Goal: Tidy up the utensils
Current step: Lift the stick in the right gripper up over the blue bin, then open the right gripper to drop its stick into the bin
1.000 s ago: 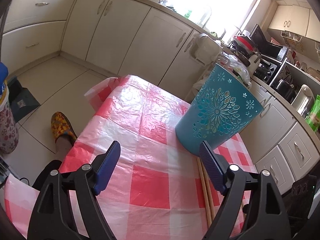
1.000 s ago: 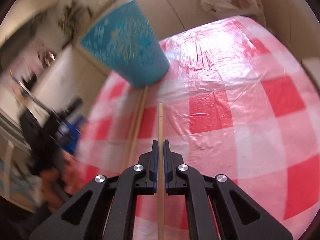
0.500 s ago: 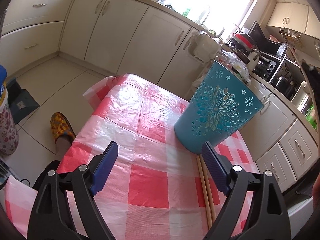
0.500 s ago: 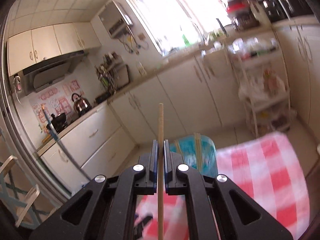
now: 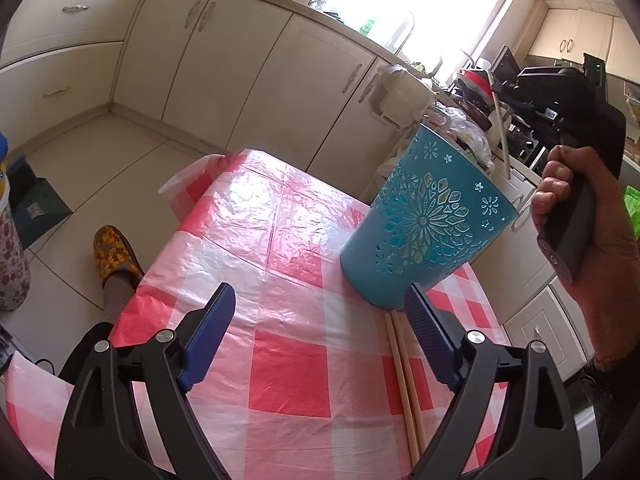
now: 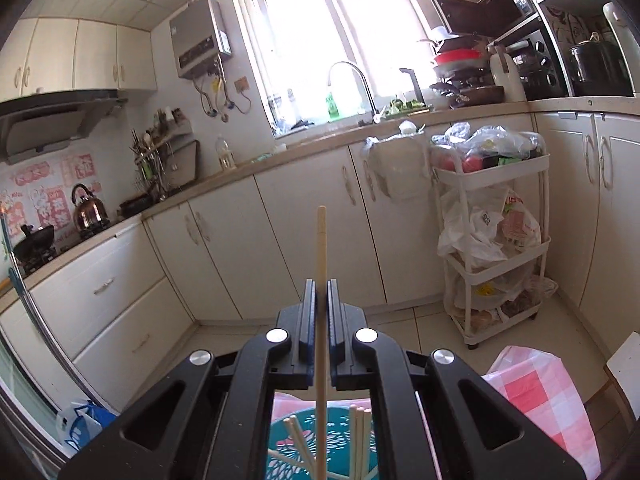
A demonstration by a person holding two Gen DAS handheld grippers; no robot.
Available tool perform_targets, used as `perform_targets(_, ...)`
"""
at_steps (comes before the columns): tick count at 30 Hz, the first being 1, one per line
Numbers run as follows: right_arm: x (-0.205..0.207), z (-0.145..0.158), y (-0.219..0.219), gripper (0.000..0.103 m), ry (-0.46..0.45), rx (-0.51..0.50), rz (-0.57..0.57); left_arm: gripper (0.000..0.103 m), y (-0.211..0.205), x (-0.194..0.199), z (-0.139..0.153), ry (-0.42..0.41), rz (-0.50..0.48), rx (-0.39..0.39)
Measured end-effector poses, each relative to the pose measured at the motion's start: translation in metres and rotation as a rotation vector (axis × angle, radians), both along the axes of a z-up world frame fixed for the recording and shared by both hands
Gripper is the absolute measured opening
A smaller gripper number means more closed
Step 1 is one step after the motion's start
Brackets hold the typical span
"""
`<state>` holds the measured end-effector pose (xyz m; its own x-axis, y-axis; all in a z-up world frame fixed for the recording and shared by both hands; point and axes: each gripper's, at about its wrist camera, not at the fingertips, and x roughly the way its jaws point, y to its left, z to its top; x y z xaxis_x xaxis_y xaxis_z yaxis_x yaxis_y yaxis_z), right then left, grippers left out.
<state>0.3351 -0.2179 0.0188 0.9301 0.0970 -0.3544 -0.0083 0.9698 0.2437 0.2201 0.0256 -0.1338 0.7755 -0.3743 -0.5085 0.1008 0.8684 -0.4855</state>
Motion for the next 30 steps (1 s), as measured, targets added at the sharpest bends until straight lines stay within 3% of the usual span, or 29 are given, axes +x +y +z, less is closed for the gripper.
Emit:
perform_targets(16,0.004,-0.023,0.018,0.006,0.088,-0.092,0.026,0.083,0.003,0.001,-0.001,-0.002,-0.001,-0.012)
perform_targets(21,-0.014,-0.021,0.010,0.008,0.107,-0.067,0.053,0.084,0.003,0.002,-0.001,0.001,0.004,-0.010)
perform_targets(25,-0.050,-0.015,-0.007,0.038,0.095,-0.026,0.042,0.084,0.004,0.002,-0.001,0.005,0.008,-0.009)
perform_targets(30,-0.106,-0.022,-0.034,0.043,0.112,0.002,0.007,0.085,0.004,0.002,-0.002,0.011,0.016,-0.004)
